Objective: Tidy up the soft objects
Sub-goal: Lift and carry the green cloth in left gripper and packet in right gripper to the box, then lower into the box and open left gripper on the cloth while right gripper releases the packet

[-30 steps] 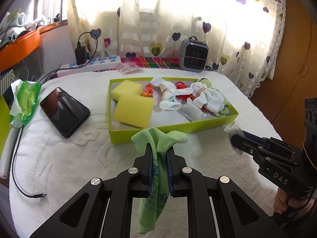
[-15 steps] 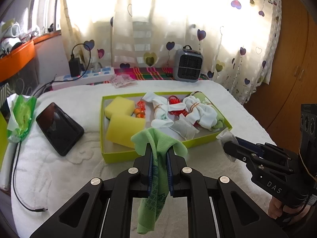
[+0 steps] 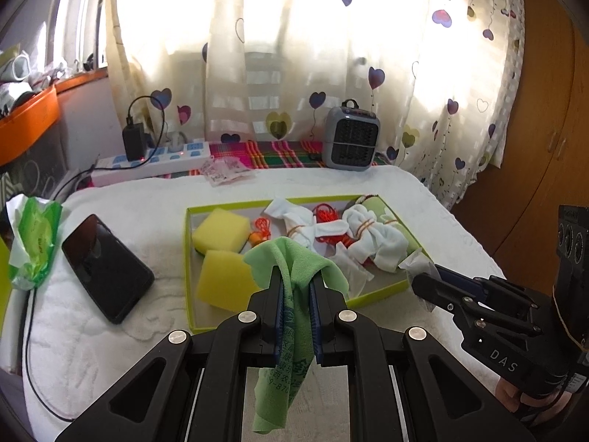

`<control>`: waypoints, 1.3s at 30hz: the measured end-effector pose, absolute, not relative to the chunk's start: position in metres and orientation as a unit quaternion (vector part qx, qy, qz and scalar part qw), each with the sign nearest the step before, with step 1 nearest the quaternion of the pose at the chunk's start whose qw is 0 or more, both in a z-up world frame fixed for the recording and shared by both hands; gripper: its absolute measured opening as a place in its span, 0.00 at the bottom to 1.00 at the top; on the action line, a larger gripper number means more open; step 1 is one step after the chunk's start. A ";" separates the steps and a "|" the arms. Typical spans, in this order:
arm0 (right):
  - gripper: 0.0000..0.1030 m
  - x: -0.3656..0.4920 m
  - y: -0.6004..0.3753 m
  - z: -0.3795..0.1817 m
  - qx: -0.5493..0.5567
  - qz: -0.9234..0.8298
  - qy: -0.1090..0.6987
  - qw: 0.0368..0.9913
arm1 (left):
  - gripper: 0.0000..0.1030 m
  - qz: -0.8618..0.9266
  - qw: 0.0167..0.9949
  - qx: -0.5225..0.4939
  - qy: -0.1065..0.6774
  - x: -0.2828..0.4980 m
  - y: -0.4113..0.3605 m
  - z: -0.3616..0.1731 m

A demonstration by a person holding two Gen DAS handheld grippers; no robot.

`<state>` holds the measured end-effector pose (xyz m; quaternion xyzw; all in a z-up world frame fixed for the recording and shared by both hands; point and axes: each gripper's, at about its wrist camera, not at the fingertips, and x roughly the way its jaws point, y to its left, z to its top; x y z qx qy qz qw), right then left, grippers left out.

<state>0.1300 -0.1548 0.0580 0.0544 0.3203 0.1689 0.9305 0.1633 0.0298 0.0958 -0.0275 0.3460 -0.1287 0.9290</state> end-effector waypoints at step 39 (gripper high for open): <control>0.21 0.204 -0.140 0.035 0.036 0.144 0.346 0.926 | 0.11 -0.131 0.918 -0.072 0.369 0.260 0.013 0.071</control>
